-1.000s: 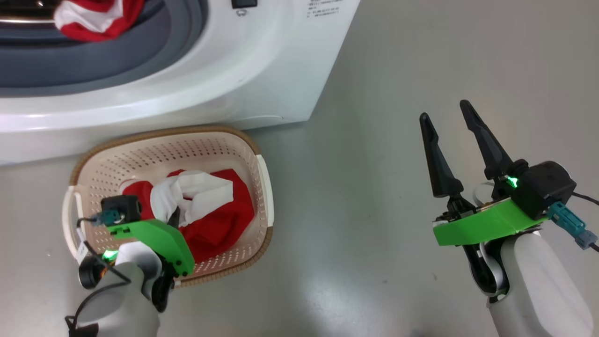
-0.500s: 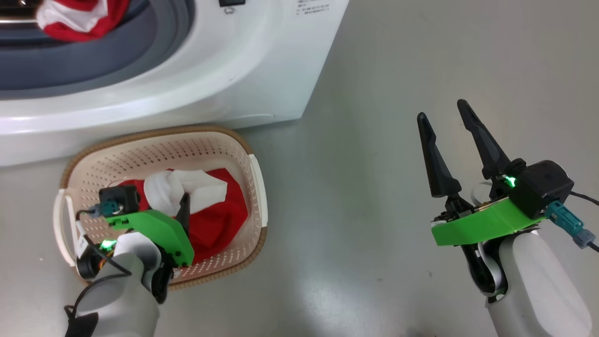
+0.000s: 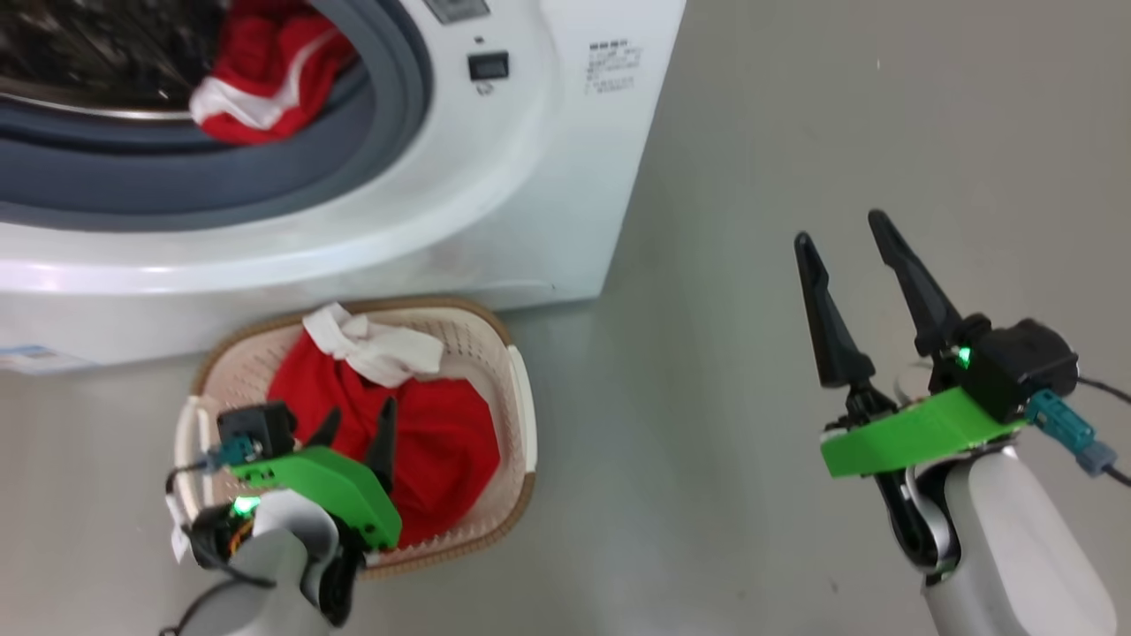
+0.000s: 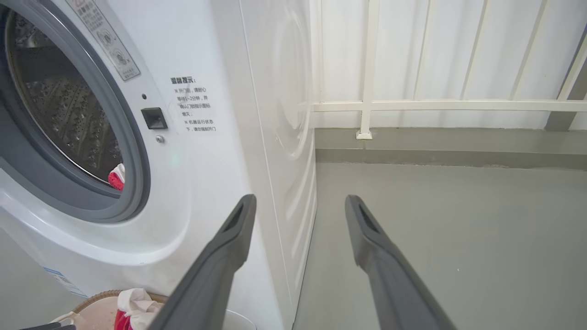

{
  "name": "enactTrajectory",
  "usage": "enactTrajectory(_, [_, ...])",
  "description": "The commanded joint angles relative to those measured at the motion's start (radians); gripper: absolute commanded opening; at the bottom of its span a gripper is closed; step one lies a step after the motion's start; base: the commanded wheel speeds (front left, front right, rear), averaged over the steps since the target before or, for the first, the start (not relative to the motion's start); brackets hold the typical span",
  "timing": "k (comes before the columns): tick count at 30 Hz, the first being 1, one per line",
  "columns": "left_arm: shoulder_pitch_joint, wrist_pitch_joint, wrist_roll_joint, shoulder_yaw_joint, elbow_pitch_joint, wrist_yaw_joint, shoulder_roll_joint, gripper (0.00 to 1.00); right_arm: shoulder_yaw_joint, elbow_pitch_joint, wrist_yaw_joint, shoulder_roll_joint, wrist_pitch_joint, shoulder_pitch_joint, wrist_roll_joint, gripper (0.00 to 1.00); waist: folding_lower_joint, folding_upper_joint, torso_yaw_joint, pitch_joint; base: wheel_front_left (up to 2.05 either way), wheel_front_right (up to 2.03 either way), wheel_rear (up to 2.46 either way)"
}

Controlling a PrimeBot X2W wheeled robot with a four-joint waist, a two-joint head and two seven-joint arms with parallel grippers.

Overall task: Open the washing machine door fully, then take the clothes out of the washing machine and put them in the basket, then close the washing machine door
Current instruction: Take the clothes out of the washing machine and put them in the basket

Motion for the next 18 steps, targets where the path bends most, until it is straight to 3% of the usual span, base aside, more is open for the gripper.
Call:
enactTrajectory(1, [0.029, -0.017, -0.009, 0.016, -0.023, -0.005, 0.025, 1.00, 0.020, -0.017, 0.007, 0.002, -0.006, 0.024, 0.000, 1.00, 0.0000, 0.0000, 0.029, -0.061, 0.00, 0.00, 0.00])
enactTrajectory(10, [0.141, -0.043, -0.054, 0.008, -0.177, -0.005, 0.072, 1.00, 0.011, 0.004, 0.007, 0.002, -0.006, 0.080, -0.011, 1.00, 0.0000, 0.0000, 0.052, -0.178, 0.00, 0.00, 0.00])
enactTrajectory(18, [0.275, -0.045, -0.027, 0.100, -0.405, 0.015, 0.101, 1.00, 0.001, 0.015, 0.007, 0.002, -0.006, 0.132, -0.023, 1.00, 0.0000, 0.0000, 0.055, -0.270, 0.00, 0.00, 0.00])
